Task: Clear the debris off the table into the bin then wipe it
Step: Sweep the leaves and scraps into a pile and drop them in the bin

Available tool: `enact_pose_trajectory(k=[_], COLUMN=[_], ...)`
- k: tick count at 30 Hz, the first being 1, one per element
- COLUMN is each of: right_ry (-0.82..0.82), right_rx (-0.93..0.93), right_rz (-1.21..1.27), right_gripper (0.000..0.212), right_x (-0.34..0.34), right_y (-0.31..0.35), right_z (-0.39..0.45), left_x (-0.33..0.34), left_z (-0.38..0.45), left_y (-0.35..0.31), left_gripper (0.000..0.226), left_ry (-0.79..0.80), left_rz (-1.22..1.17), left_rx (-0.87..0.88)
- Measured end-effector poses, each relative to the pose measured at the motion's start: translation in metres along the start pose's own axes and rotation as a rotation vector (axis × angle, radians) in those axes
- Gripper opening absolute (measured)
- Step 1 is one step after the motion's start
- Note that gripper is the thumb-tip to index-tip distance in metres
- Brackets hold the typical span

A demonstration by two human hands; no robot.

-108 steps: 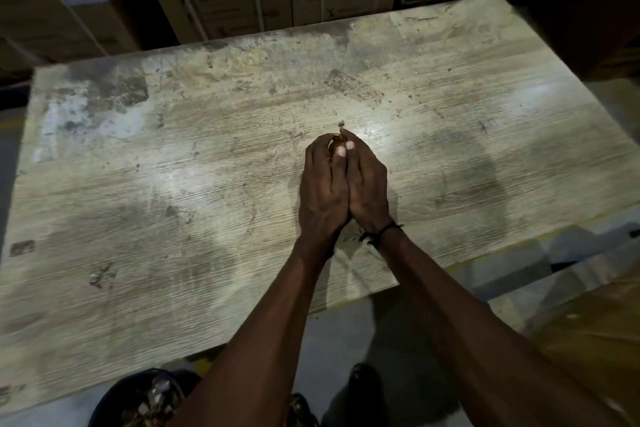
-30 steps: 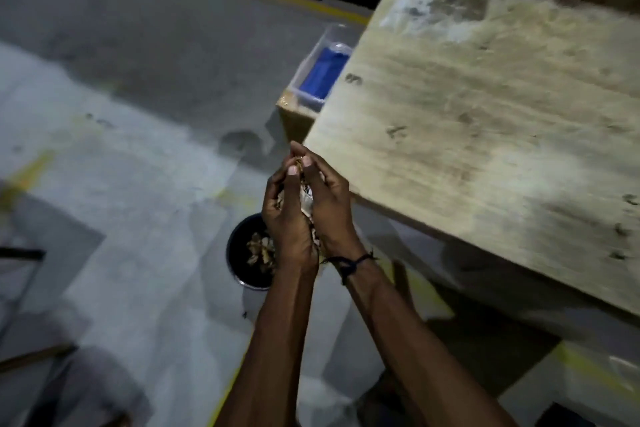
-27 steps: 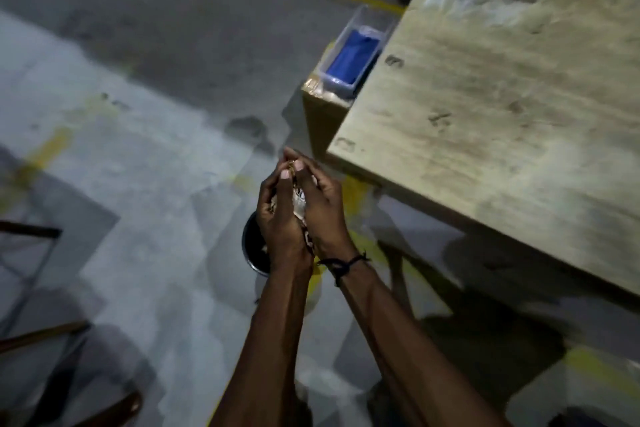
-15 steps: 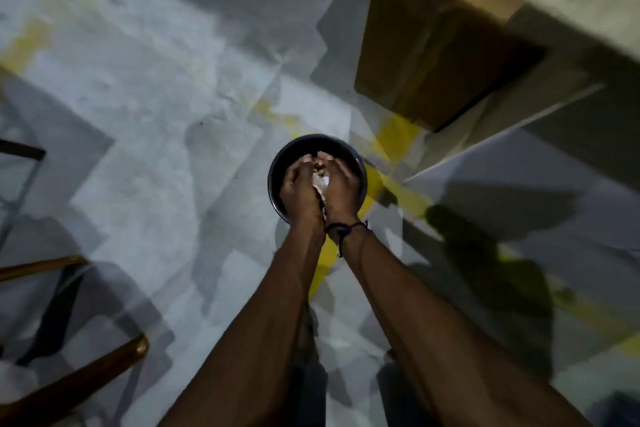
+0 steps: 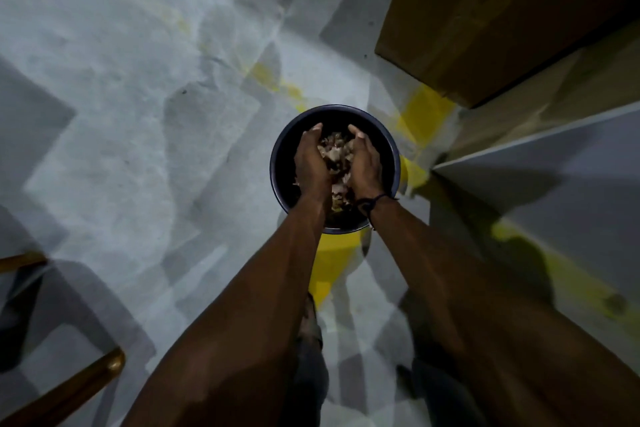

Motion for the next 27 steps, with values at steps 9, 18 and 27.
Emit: enact_pose_trajectory(k=[9, 18, 27], right_ry=[0.050, 0.110, 0.099], right_rx=[-0.042, -0.024, -0.234], right_rz=[0.103, 0.299, 0.308], right_gripper=[0.038, 0.039, 0.034], right_x=[-0.029, -0.101, -0.239], right_y=[0.052, 0.184, 0.305], right_z=[-0.041, -0.157, -0.274], left_x=[0.035, 0.098, 0.219], left_z=[-0.086, -0.225, -0.391], left_y=[-0.065, -0.164, -0.232], left_gripper=[0.022, 0.017, 0.018], left_ry=[-0.024, -0.002, 0.231], left_rz=[0.065, -0.059, -0.116], left_rx=[0.063, 0.111, 0.170])
Point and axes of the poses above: each hand's wrist, its own z-axis towards the middle knuckle, its own x-axis out of the palm, y = z × x, the point moved 1 cm from there along z, towards the middle knuckle, and after that the axes turned 11 degrees about -z, right-handed, at the moved point
